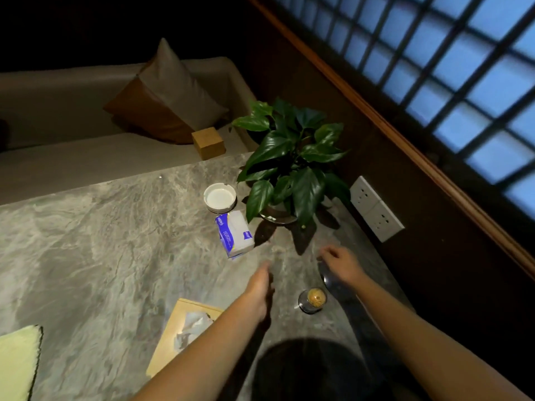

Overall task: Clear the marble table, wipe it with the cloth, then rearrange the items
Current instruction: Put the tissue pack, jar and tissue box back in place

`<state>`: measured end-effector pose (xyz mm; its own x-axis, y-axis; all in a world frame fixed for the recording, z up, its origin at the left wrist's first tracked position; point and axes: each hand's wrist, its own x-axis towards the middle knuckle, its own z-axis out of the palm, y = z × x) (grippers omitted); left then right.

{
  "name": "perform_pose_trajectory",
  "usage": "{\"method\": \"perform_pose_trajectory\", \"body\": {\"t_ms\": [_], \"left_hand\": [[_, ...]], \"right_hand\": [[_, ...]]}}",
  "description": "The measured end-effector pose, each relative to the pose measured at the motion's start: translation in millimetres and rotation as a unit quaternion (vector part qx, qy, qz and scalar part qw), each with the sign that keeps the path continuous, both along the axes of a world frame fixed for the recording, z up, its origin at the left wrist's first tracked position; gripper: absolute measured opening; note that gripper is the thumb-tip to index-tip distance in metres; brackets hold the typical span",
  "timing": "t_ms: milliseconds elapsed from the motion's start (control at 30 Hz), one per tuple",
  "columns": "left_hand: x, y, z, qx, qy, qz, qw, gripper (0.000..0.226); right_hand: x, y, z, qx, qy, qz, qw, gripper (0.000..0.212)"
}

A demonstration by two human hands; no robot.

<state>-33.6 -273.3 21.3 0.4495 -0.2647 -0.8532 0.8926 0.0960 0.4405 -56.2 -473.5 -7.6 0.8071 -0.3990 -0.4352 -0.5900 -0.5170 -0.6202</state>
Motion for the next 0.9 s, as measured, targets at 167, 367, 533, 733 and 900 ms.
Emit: {"method": "perform_pose_trajectory", "body": {"t_ms": [167,367,533,733,900], "left_hand": [[-40,-16,-23,0.055,-0.021,-0.133,0.989,0.051],[-61,-31,-31,0.011,-0.005,-0.175,0.984,0.047],[-50,-36,-33,0.003,-0.089,-0.151,0.985,0.032],[-20,-35,-34,0.009,-0.070,-0.167,0.984,0.051],[-8,-39,-26,0.007,-0.072,-0.162,0.984,0.050]], "right_hand": [[-53,4,3,0.205,0.148,-0.103,0.962,0.025],[-68,20,1,0.237,0.137,-0.094,0.957,0.027],[-54,30,-10,0.228,0.085,-0.069,0.967,0.016],[-26,40,-10,0.218,0.034,-0.040,0.975,0.020],[-9,40,-10,0.198,0.008,-0.032,0.980,0.019]]}}
